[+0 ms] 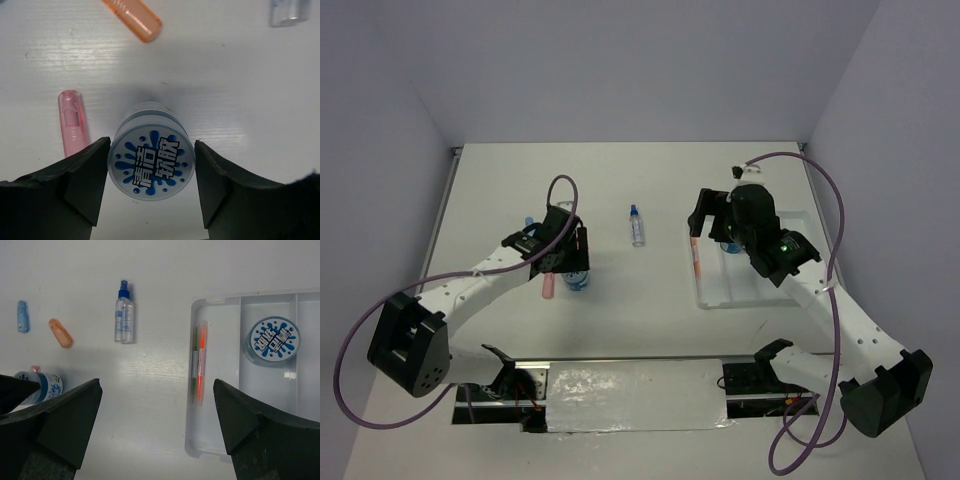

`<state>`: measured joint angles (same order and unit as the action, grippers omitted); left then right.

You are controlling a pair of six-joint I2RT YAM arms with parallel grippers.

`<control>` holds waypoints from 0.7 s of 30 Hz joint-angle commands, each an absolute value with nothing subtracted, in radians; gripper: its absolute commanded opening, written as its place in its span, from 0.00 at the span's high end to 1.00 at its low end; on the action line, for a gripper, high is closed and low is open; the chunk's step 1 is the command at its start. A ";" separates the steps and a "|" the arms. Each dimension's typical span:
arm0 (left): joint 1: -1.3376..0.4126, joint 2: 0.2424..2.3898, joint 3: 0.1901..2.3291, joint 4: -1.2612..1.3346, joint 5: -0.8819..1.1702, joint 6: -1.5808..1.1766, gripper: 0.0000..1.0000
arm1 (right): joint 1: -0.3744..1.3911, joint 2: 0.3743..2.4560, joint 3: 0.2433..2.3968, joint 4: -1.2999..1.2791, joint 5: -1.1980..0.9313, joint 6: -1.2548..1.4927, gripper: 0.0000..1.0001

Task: Sort the stationery into containers
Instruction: Pick up the stationery from the center of the board, then place the stationery in the storage box.

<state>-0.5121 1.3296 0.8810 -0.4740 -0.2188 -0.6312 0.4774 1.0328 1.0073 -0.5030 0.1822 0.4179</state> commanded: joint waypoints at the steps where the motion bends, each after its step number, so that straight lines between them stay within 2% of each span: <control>1: -0.551 1.240 0.983 -0.483 -0.196 -0.615 1.00 | 0.483 1.012 1.034 -0.526 0.210 0.416 0.00; 8: -0.762 1.239 1.155 -0.387 -0.160 -0.601 1.00 | 0.483 0.924 1.092 -0.635 0.415 0.498 0.00; 13: -0.880 1.396 1.281 -0.195 -0.115 -0.554 1.00 | 0.480 0.793 1.150 -0.738 0.564 0.580 0.00; 21: -0.991 1.640 1.353 0.162 -0.049 -0.474 1.00 | 0.479 0.638 1.302 -0.883 0.644 0.614 0.00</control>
<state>-0.9756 1.6028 1.2972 -0.0799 -0.0994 -0.5179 0.4778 0.6697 1.2442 -0.8021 0.5674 0.5835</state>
